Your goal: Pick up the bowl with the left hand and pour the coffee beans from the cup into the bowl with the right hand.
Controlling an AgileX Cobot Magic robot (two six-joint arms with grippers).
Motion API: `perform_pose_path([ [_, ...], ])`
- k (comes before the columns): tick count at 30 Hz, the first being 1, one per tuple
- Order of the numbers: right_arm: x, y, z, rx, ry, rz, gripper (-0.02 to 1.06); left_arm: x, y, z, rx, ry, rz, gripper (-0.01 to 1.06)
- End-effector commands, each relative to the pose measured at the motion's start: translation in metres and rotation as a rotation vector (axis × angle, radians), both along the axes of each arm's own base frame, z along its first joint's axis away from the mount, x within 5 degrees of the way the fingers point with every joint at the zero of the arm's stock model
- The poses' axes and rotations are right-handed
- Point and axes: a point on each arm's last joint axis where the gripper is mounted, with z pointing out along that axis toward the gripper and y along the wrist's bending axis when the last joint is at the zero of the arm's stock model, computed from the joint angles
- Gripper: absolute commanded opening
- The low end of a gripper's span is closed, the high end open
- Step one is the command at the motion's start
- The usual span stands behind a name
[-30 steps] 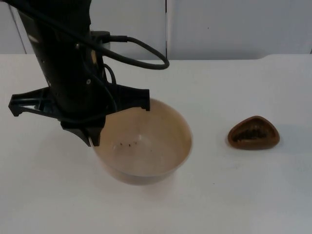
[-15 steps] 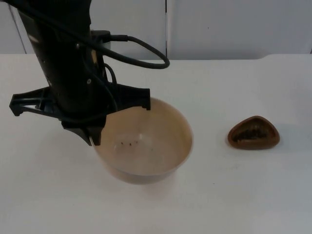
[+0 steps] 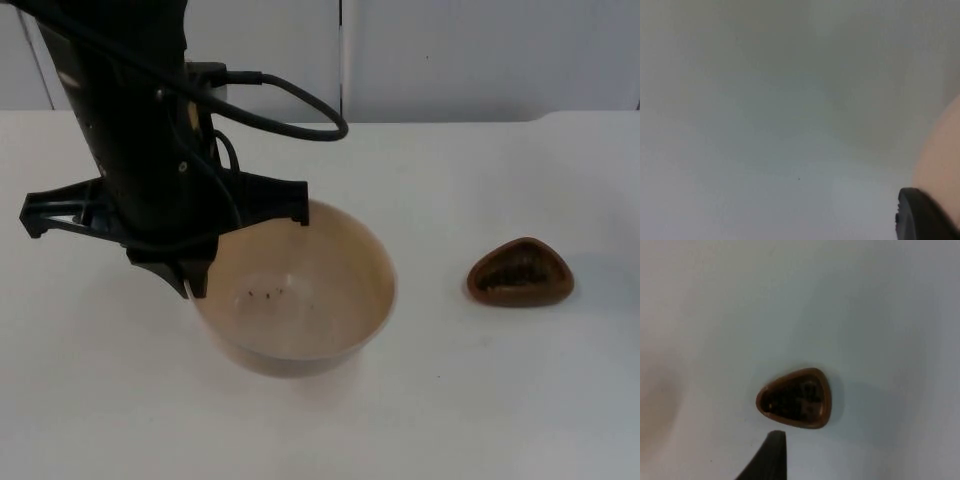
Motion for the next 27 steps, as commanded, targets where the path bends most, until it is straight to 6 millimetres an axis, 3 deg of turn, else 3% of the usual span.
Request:
perform_pose_path([
  [1, 0.018, 0.011, -0.008, -0.017, 0.064, 0.008, 1.04, -0.001, -0.002, 0.006, -0.022, -0.016, 0.008, 0.00],
  [6, 0.044, 0.017, -0.030, -0.087, 0.130, -0.045, 1.02, -0.001, -0.002, 0.006, -0.022, -0.016, 0.008, 0.00],
  [11, 0.057, 0.022, -0.053, -0.137, 0.176, -0.056, 0.99, -0.001, -0.003, 0.006, -0.026, -0.021, 0.007, 0.00],
  [27, 0.081, 0.029, -0.117, -0.170, 0.293, -0.091, 0.99, -0.001, -0.003, 0.006, -0.027, -0.020, 0.008, 0.00],
])
